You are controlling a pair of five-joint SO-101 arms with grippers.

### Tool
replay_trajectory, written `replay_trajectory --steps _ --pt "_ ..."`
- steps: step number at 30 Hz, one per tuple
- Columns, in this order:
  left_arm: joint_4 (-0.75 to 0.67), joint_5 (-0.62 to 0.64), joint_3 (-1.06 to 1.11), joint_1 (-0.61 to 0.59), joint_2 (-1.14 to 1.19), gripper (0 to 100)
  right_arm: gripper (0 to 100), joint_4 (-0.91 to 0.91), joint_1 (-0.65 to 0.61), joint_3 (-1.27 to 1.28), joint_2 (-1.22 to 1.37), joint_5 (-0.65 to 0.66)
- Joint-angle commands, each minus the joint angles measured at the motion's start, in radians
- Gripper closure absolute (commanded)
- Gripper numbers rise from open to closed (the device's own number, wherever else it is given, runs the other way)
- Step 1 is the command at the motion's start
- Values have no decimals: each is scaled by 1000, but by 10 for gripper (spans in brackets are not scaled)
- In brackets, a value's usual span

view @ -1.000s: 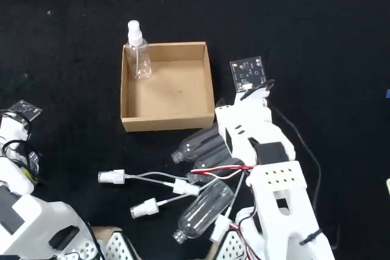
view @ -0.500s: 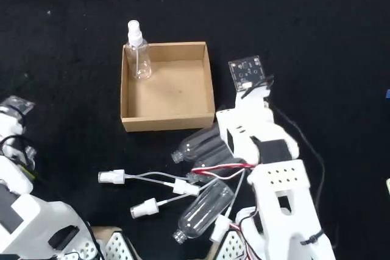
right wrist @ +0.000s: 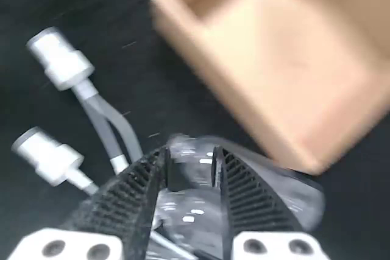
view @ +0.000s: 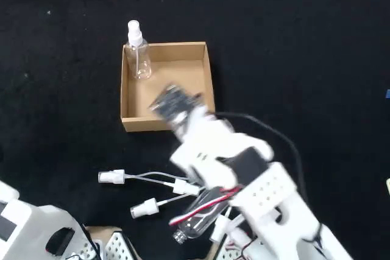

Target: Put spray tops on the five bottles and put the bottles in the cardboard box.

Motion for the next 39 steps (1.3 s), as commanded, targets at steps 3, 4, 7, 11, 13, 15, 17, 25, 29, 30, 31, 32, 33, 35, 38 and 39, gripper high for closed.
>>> replay_trajectory --steps 3,4,7,11,13,15,17,25,29,30,31,32,33,35,38,39 --pt "-3 0 -68 -99 -11 971 892 -80 -199 -111 211 3" --pt "-26 0 -62 -113 -11 971 892 -83 -226 -137 240 -2" --pt "-57 0 -61 -153 -9 971 892 -87 -307 -209 318 -60" --pt "-54 -55 -68 -206 37 971 892 -153 -370 -234 450 -68" --pt "-57 -69 -71 -234 71 971 892 -209 -377 -237 513 -74" --pt "-63 -71 -73 -257 98 971 892 -249 -397 -243 561 -75" --pt "-63 -91 -97 -274 126 971 892 -272 -431 -243 596 -75" --pt "-54 -126 -216 -283 241 971 892 -282 -485 -315 702 -103" --pt "-55 -126 -229 -283 262 971 892 -371 -483 -334 800 -110" --pt "-57 -127 -229 -283 264 971 892 -393 -482 -334 819 -110" --pt "-57 -129 -229 -283 267 971 892 -414 -468 -335 839 -109" --pt "-57 -129 -229 -283 267 971 892 -434 -450 -337 849 -109" --pt "-57 -130 -229 -283 267 971 891 -456 -428 -337 858 -109" --pt "-57 -130 -229 -283 267 971 890 -479 -371 -335 868 -109" --pt "-57 -130 -229 -280 267 971 890 -482 -299 -335 862 -103" --pt "-57 -130 -229 -280 267 971 890 -482 -285 -335 862 -103"
